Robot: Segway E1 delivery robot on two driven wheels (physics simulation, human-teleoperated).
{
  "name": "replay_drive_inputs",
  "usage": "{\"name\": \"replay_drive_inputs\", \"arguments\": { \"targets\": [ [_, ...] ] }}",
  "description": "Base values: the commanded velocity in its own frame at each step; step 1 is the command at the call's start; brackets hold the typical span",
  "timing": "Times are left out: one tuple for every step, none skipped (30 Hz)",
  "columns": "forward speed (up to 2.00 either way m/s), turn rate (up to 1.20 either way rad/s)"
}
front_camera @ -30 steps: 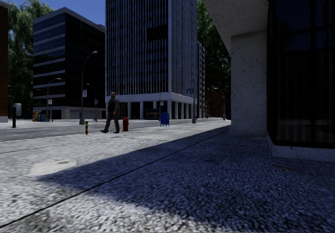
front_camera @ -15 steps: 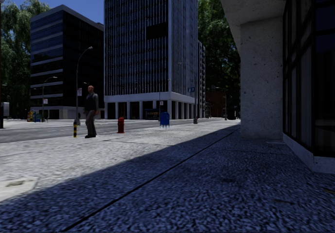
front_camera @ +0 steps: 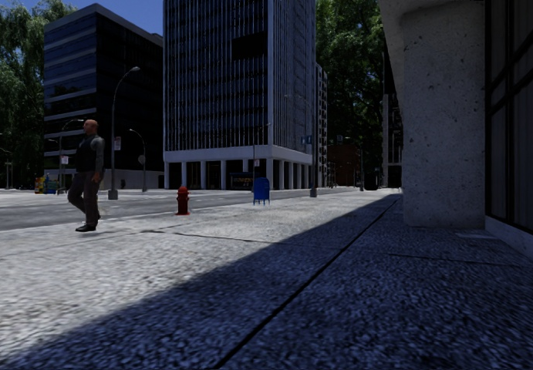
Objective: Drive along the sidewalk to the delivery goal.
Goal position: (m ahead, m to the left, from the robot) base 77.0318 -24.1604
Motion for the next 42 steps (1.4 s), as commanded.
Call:
{"name": "replay_drive_inputs", "arguments": {
  "targets": [
    [2.0, 0.0],
    [2.0, 0.0],
    [2.0, 0.0],
    [2.0, 0.0],
    [2.0, 0.0],
    [2.0, 0.0],
    [2.0, 0.0],
    [2.0, 0.0],
    [2.0, 0.0],
    [2.0, 0.0],
    [2.0, 0.0],
    [2.0, 0.0],
    [2.0, 0.0],
    [2.0, 0.0],
    [2.0, 0.0],
    [2.0, 0.0],
    [2.0, 0.0],
    [2.0, 0.0],
    [2.0, 0.0],
    [2.0, 0.0],
    [2.0, 0.0],
    [2.0, 0.0],
    [2.0, 0.0],
    [2.0, -0.01],
    [2.0, -0.06],
    [2.0, -0.09],
    [2.0, -0.11],
    [2.0, -0.11],
    [2.0, -0.14],
    [2.0, -0.15],
    [2.0, -0.15],
    [2.0, -0.17],
    [2.0, -0.17],
    [2.0, -0.2],
    [2.0, -0.2],
    [2.0, -0.21],
    [2.0, -0.21],
    [2.0, -0.21],
    [2.0, -0.21],
    [2.0, -0.21],
    [2.0, -0.21],
    [2.0, -0.21]
  ]
}}
